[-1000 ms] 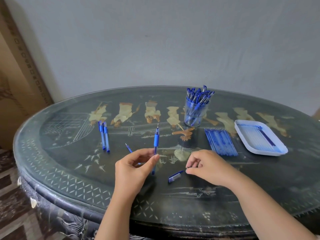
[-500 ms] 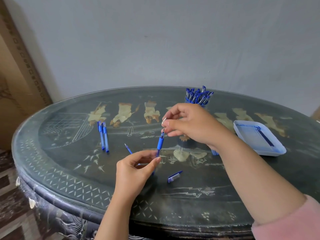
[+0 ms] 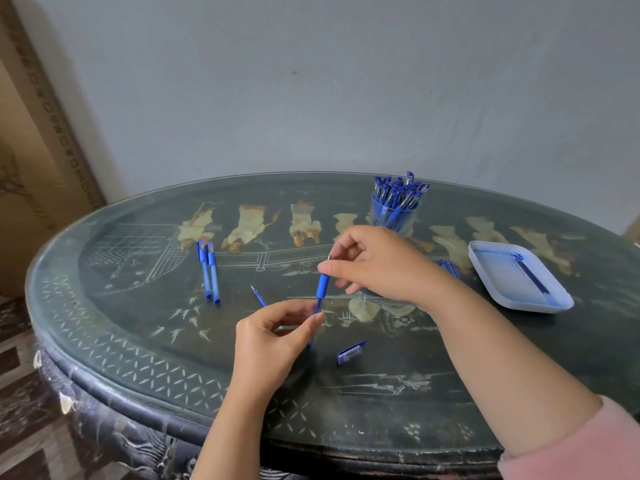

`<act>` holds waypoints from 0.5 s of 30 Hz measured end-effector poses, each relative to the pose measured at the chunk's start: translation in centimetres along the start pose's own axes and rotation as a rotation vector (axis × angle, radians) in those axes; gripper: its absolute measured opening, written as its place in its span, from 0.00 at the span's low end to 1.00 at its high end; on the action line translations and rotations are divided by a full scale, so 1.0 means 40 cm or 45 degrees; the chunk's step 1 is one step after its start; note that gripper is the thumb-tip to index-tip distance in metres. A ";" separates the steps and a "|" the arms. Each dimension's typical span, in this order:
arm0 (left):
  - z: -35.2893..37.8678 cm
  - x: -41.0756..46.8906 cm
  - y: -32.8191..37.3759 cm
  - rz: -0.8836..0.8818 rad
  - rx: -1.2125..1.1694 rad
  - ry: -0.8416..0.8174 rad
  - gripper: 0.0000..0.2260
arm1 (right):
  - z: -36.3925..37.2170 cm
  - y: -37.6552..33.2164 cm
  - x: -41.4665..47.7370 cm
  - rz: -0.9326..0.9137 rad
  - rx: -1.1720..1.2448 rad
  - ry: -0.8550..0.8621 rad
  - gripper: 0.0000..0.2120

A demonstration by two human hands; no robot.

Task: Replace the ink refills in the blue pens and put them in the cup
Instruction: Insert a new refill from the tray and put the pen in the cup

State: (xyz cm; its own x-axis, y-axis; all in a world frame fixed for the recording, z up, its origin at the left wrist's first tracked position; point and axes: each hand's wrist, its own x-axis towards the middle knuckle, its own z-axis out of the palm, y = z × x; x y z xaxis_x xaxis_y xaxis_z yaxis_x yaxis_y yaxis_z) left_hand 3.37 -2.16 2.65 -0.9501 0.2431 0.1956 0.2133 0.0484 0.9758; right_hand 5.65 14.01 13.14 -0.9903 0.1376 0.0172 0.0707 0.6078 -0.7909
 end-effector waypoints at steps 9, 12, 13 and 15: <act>0.001 0.002 0.000 0.005 -0.005 0.003 0.06 | 0.031 0.034 -0.010 -0.017 0.138 0.088 0.10; 0.001 0.002 0.000 0.004 -0.008 0.010 0.07 | 0.035 0.043 -0.011 0.006 0.118 0.079 0.19; 0.001 0.001 0.000 0.003 -0.008 0.012 0.07 | 0.034 0.042 -0.013 -0.002 0.176 0.036 0.17; 0.001 0.002 -0.002 0.003 -0.006 0.015 0.07 | 0.034 0.040 -0.018 -0.041 0.245 0.031 0.09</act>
State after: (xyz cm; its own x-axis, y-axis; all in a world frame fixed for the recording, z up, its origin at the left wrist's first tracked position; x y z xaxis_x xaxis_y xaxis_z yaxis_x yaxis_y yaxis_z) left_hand 3.31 -2.11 2.60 -0.9523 0.2314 0.1987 0.2143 0.0437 0.9758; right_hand 6.30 13.80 11.04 -0.9884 0.1409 0.0571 0.0129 0.4517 -0.8921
